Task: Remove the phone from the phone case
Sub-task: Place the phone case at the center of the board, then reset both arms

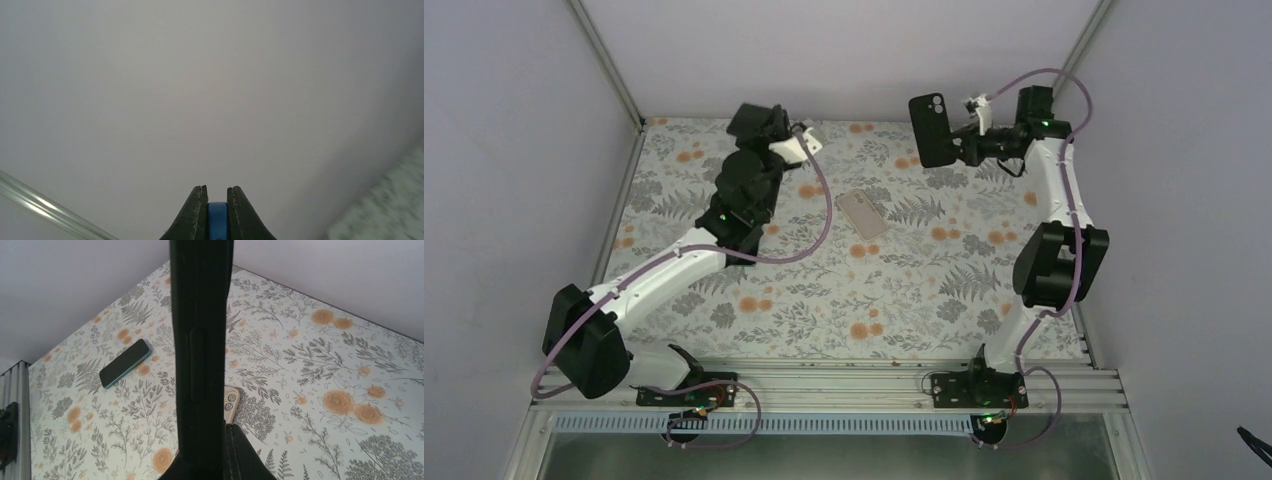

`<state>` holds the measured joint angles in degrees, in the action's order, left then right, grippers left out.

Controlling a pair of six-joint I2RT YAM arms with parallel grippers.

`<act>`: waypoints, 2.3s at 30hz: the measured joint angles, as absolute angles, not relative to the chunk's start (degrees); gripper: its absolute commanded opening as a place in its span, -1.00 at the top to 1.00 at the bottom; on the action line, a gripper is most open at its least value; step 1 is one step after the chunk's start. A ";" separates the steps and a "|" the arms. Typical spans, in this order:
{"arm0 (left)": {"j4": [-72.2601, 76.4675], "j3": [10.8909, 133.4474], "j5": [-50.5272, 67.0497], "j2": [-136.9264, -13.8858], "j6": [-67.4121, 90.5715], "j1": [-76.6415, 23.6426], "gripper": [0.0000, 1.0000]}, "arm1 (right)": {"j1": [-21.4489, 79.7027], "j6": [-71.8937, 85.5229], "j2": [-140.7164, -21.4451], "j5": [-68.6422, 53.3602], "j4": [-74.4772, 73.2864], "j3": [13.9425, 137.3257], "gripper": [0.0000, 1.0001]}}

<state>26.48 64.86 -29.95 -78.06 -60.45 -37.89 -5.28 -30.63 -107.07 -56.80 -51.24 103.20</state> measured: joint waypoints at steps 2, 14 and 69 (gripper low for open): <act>26.44 60.18 -30.02 -77.21 -57.45 -37.95 0.95 | -7.07 -31.88 -106.28 -58.33 -52.45 102.67 0.93; 30.98 37.76 -29.52 -93.51 -51.57 -40.07 0.95 | -15.90 -41.82 -105.21 -62.19 -62.11 99.04 0.94; -38.87 100.33 26.87 -96.75 -40.80 -26.52 -1.00 | -25.50 -37.65 -66.98 -35.59 -39.79 75.90 -0.99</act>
<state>-38.87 100.33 26.87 -96.75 -40.80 -26.52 -25.50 -37.65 -66.98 -35.59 -39.79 75.90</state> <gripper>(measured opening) 0.995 0.997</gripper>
